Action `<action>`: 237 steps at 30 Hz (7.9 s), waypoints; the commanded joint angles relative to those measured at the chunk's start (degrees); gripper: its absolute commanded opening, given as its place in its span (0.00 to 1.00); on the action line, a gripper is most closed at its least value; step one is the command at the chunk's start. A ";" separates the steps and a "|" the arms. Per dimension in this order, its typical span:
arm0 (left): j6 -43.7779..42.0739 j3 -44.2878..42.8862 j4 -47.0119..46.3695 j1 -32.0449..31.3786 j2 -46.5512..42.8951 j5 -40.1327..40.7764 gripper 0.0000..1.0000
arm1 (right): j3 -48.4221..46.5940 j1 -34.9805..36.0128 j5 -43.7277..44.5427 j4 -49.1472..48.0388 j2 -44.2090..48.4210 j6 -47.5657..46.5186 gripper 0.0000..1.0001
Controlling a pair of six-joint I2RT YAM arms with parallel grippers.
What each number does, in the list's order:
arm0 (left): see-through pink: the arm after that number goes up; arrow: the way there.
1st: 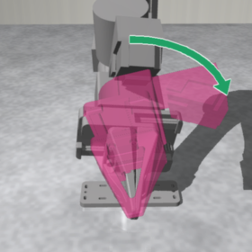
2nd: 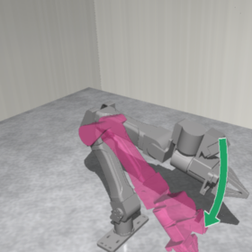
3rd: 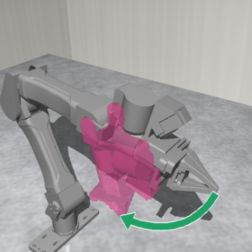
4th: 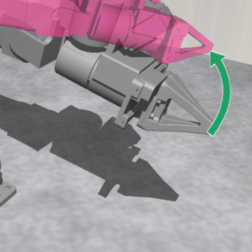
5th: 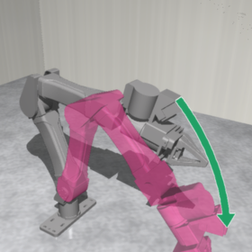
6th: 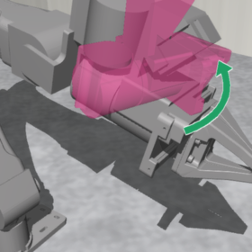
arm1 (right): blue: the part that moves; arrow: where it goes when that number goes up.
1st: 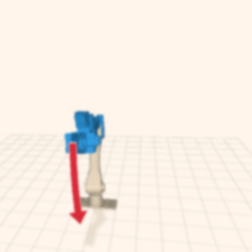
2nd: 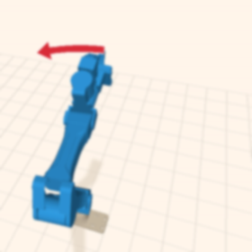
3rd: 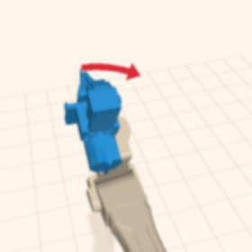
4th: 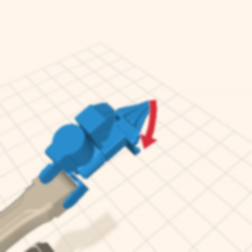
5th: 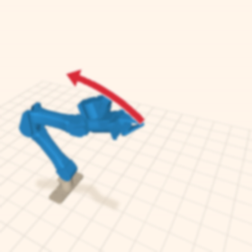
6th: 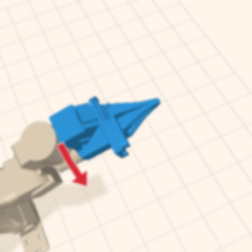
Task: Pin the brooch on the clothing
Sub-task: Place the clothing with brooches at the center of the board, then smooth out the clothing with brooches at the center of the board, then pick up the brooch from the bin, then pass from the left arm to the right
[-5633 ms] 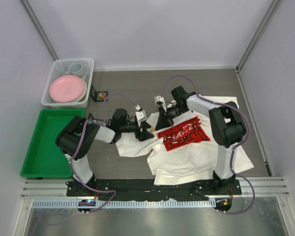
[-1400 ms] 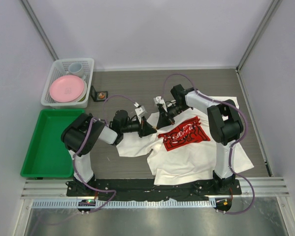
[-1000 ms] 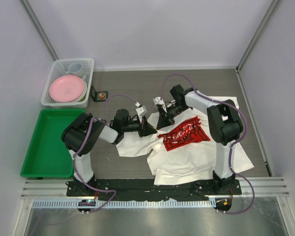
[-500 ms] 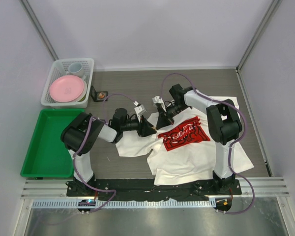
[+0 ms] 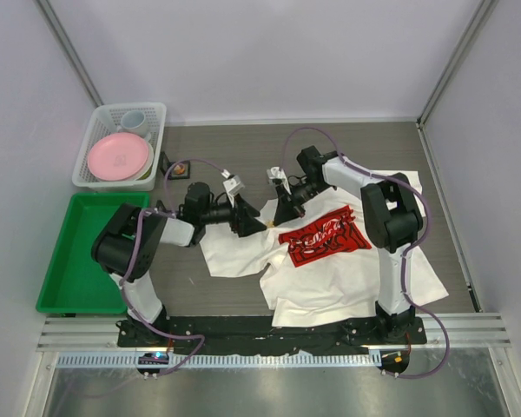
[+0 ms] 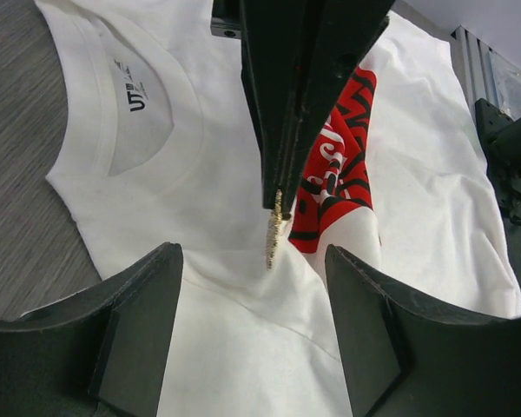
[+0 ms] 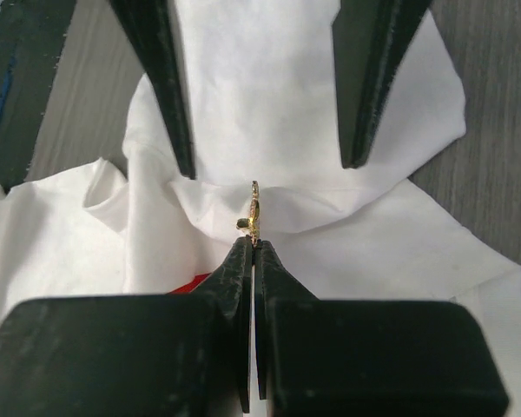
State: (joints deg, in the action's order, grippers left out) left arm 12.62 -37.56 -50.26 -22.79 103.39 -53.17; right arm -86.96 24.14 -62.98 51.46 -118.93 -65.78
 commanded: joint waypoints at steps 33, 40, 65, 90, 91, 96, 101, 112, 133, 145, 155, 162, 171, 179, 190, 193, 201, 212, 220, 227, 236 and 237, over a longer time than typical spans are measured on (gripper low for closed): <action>9.52 -22.90 68.89 -2.44 -11.12 40.95 0.41 | 18.41 -6.11 27.47 -31.16 23.93 23.21 0.59; 9.62 -28.79 75.21 -2.35 -2.68 44.03 0.30 | 13.22 -9.37 31.60 -29.67 14.53 31.14 0.50; 0.66 -54.20 86.23 10.83 14.32 38.58 0.20 | -5.76 -20.01 36.45 -26.06 -1.23 49.34 0.51; -29.84 -73.26 97.11 15.84 13.40 57.99 0.62 | 7.59 -20.36 38.19 -26.32 27.61 57.86 0.78; -30.98 -75.18 97.02 15.93 14.37 58.52 0.60 | 8.55 -20.27 38.46 -26.93 27.79 58.74 0.78; -35.65 -80.82 98.86 15.75 21.67 61.86 0.53 | 9.70 -20.36 38.99 -28.87 27.18 62.17 0.78; -38.11 -80.65 97.46 15.84 24.40 64.59 0.52 | 9.44 -20.19 38.90 -30.10 25.69 65.33 0.78; -40.04 -81.44 95.70 15.75 28.61 64.51 0.51 | 9.97 -20.36 39.43 -32.74 24.01 71.05 0.78; -40.57 -86.72 95.70 15.49 35.82 65.74 0.55 | 8.56 -20.36 38.81 -32.22 21.99 71.32 0.78; -39.43 -87.07 97.89 15.67 37.58 63.63 0.54 | 7.42 -20.36 38.72 -31.69 21.38 71.14 0.77; -38.81 -87.16 98.42 15.75 37.50 63.01 0.42 | 7.59 -20.27 37.76 -31.16 21.46 70.96 0.75; -38.11 -86.28 96.76 15.75 33.81 63.19 0.35 | 7.68 -20.27 37.14 -31.16 21.82 71.32 0.74; -38.29 -81.80 91.93 15.75 29.15 64.77 0.21 | 8.65 -20.36 36.70 -31.86 22.78 71.67 0.74; -38.90 -81.53 90.08 15.84 29.14 66.79 0.00 | 9.26 -20.36 36.88 -32.30 23.40 71.40 0.73; -38.73 -82.76 90.95 15.67 25.20 63.99 0.00 | 8.91 -20.27 33.37 -32.30 23.92 68.42 0.73; -36.88 -85.39 95.59 15.58 21.95 57.60 0.00 | 8.56 -20.36 31.00 -32.21 24.63 66.84 0.75; -27.07 -83.22 103.87 14.35 5.53 20.60 0.00 | 5.14 -20.36 16.51 -26.77 28.93 56.83 0.77; -3.33 -55.73 83.69 3.72 -17.43 -7.73 0.00 | 5.65 -15.27 3.49 -28.34 43.25 60.42 0.76; 6.71 -48.84 73.56 -1.56 -19.90 -15.64 0.00 | 11.72 -5.69 2.34 -36.87 48.27 67.17 0.73; 6.80 -49.19 73.02 -2.87 -19.20 -17.84 0.00 | 12.43 -1.73 1.72 -35.03 46.69 66.57 0.67; 6.19 -48.83 73.64 -3.58 -19.46 -17.59 0.00 | 13.56 -0.50 0.84 -38.45 46.07 71.84 0.53; 6.01 -48.92 73.99 -3.67 -19.37 -17.41 0.00 | 13.83 -0.50 0.67 -39.06 45.99 72.63 0.52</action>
State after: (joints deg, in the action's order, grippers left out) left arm 18.06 -85.91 25.47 -26.04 84.64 -69.06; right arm -73.84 23.31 -60.64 16.82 -73.19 2.83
